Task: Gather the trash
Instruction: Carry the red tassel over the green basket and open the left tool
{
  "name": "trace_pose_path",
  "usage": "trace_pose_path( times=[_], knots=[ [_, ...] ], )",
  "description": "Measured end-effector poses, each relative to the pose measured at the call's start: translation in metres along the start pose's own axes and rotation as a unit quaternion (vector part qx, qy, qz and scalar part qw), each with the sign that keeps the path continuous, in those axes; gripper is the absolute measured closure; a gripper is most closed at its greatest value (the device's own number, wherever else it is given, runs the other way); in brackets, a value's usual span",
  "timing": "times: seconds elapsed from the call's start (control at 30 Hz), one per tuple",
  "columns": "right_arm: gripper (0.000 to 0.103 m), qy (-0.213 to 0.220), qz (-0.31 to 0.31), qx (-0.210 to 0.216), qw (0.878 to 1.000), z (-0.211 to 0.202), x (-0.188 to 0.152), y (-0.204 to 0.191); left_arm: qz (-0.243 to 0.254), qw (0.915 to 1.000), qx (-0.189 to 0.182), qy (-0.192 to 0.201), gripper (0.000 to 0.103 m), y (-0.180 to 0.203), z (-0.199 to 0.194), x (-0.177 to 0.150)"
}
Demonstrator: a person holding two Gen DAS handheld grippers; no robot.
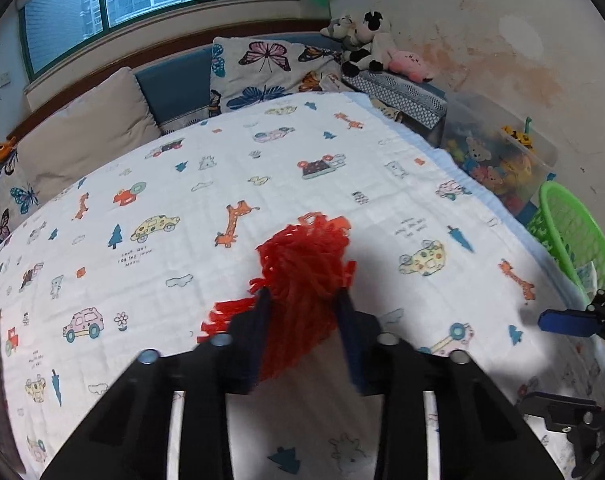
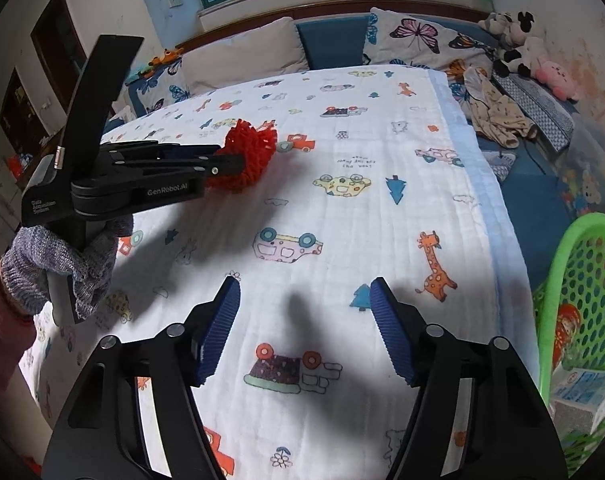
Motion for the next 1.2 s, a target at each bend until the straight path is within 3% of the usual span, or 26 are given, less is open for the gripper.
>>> trace_pose_path(
  times=[0.07,0.37,0.83,1.2],
  knots=[
    [0.042,0.002,0.002,-0.001,1.000,-0.003,-0.002,0.000,-0.006,0.9999,-0.009,0.002,0.085,0.004,-0.006,0.000],
    [0.046,0.022,0.017,-0.008,1.000,-0.041,-0.020,0.014,-0.028,0.9977,-0.059,0.017,0.087,0.046,-0.042,-0.008],
    [0.046,0.046,0.089,-0.090,0.991,-0.127,-0.081,0.115,0.030,0.9868,-0.158,0.021,0.087,0.199,-0.069,0.001],
    [0.046,0.064,0.147,-0.145,0.976,-0.180,-0.120,0.185,0.084,0.9773,-0.194,0.011,0.087,0.301,-0.063,0.009]
  ],
)
Point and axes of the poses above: each gripper's, at about its wrist camera, not at the fingertips, and z roughly the way its jaws point, y to its right, x to its top, the point moved 10 cm from there along z, roughly the way its jaws point, and after that the axes turned 2 degrees about -z, right-handed, at the moved point
